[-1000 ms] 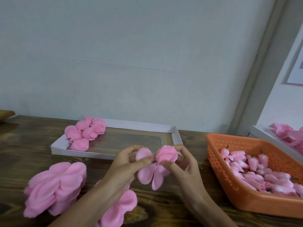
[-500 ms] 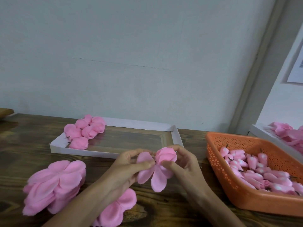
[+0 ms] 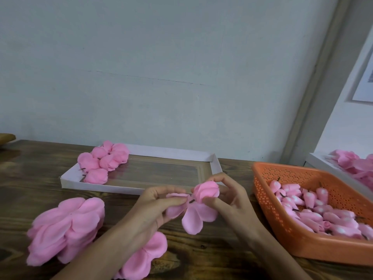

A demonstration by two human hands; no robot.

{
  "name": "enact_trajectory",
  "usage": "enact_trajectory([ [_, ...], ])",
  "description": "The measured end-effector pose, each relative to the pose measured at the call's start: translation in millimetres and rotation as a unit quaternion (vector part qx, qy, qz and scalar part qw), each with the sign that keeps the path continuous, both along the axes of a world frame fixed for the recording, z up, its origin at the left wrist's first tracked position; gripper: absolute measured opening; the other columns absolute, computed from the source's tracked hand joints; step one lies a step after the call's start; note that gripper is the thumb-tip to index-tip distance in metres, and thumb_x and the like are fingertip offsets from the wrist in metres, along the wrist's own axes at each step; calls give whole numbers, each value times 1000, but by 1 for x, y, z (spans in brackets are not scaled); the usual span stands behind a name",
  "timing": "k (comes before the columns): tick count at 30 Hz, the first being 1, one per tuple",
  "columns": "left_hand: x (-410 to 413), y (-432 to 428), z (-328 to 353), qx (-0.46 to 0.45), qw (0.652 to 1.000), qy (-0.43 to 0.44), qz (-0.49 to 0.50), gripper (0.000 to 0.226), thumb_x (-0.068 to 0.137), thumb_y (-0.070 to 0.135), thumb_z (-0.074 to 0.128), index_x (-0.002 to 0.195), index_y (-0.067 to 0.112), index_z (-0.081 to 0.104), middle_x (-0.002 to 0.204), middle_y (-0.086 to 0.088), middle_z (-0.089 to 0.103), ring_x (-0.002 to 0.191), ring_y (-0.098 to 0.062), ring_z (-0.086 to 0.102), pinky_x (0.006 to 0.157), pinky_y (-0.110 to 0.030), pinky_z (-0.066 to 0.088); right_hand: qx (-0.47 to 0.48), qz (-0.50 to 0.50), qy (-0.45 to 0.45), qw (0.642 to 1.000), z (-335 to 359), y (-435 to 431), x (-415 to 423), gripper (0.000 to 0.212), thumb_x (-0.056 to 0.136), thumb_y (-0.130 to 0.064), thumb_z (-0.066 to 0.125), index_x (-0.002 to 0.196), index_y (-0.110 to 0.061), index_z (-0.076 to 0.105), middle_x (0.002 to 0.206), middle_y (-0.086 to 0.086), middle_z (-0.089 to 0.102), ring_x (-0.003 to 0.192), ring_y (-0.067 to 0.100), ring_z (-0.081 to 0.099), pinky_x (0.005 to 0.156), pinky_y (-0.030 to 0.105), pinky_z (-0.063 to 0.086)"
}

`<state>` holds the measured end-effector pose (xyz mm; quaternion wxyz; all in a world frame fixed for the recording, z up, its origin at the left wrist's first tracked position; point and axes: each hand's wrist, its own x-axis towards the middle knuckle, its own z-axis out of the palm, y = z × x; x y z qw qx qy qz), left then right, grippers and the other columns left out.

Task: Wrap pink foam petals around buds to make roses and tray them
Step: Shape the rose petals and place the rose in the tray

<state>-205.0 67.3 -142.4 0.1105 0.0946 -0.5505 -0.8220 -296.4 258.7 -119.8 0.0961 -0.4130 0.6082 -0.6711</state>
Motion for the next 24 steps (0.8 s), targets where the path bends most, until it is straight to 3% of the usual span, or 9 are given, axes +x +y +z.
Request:
enact_trajectory([
  [4,0,3,1,-16,1000,7,19,37,57,12,89,92,5,83,105,-22,78,99,-32,78,74,-30,63,-2,-16,9,1000,-4,-2,-1,24,79,-14,76,101,-18,69,104,12,80,96,30,77,77,35,62],
  [7,1,4,1,-28,999,12,38,29,62,8,85,91,6,83,104,-21,79,99,-32,78,76,-29,64,18,-35,36,999,-5,-3,-1,22,77,-20,78,96,-28,71,100,9,79,93,29,77,75,37,64],
  [11,1,6,0,-38,998,15,51,32,61,13,87,93,9,84,105,-18,79,101,-30,78,78,-29,64,41,-48,70,996,-6,-1,-3,24,80,-10,80,94,-27,71,97,4,78,89,25,76,71,36,62],
  [14,2,6,0,-46,998,19,37,39,59,19,91,97,11,84,107,-17,79,103,-29,77,79,-28,63,50,-47,78,995,-7,-1,-3,22,81,-14,82,96,-24,70,100,6,78,93,29,75,75,46,62],
  [19,0,4,-1,-39,998,7,43,35,58,2,84,91,13,85,103,-18,80,97,-30,79,71,-26,63,54,-34,68,996,-6,-1,-4,23,82,-14,86,99,-23,73,104,5,79,93,26,76,72,29,62],
  [24,-2,7,-1,-58,996,12,68,35,47,6,87,81,15,85,95,-18,80,83,-25,79,67,-28,64,62,-34,80,994,-7,-1,-7,27,84,-14,86,109,-18,76,106,1,80,97,22,78,78,27,63],
])
